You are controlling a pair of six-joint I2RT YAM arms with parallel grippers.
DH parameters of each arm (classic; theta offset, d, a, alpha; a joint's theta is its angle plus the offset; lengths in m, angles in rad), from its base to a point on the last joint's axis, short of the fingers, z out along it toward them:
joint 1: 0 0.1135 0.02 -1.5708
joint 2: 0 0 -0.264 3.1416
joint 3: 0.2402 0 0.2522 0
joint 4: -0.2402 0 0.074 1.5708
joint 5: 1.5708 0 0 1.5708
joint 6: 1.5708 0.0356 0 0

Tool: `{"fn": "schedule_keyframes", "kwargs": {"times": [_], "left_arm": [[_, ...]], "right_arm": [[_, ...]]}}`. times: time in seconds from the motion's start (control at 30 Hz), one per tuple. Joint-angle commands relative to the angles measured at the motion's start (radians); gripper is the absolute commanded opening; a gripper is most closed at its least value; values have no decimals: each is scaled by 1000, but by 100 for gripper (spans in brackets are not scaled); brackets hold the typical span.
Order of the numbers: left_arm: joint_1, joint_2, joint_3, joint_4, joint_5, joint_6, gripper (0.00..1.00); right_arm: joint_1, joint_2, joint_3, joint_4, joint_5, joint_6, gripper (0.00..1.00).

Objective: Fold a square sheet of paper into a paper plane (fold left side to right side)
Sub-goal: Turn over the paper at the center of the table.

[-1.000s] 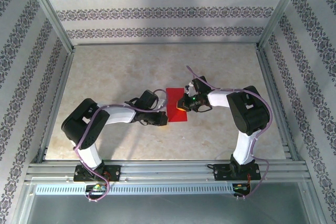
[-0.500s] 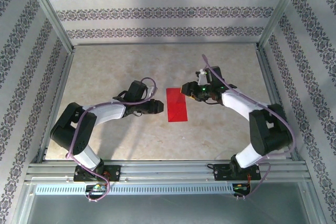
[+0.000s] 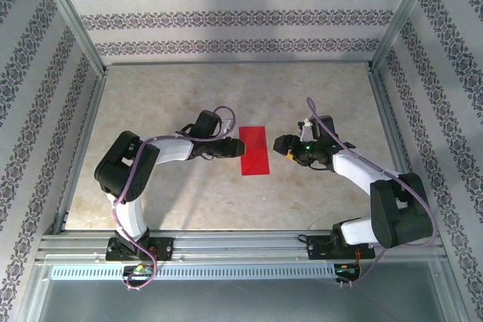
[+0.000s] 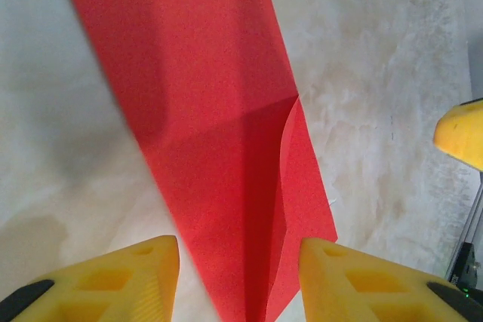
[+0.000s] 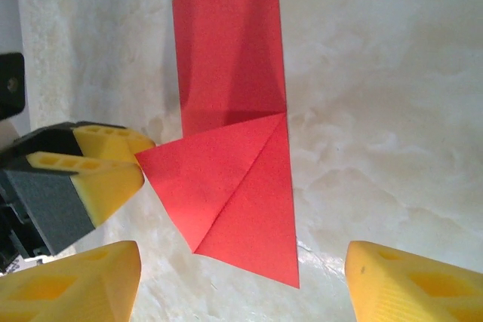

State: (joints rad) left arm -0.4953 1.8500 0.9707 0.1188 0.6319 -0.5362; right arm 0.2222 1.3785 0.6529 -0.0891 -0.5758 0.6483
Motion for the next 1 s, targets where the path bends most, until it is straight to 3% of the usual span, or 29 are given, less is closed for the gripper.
{"fn": "schedule_keyframes", "kwargs": {"times": [0.0, 0.17, 0.23, 0.4, 0.63, 0.97], "left_arm": [[5, 24, 33, 56, 38, -8, 45], [4, 47, 48, 66, 50, -13, 38], [4, 38, 37, 91, 34, -18, 16], [4, -2, 1, 118, 10, -19, 0], [3, -59, -54, 156, -39, -29, 0], [6, -167, -168, 252, -133, -97, 0]], "right_arm": [[-4, -22, -22, 20, -14, -7, 71], [-4, -16, -23, 23, -24, -6, 69], [1, 12, -11, 39, -62, -4, 62], [28, 62, 12, 69, -85, 6, 55], [73, 126, 39, 134, -88, 37, 55], [126, 245, 38, 386, -112, 132, 57]]}}
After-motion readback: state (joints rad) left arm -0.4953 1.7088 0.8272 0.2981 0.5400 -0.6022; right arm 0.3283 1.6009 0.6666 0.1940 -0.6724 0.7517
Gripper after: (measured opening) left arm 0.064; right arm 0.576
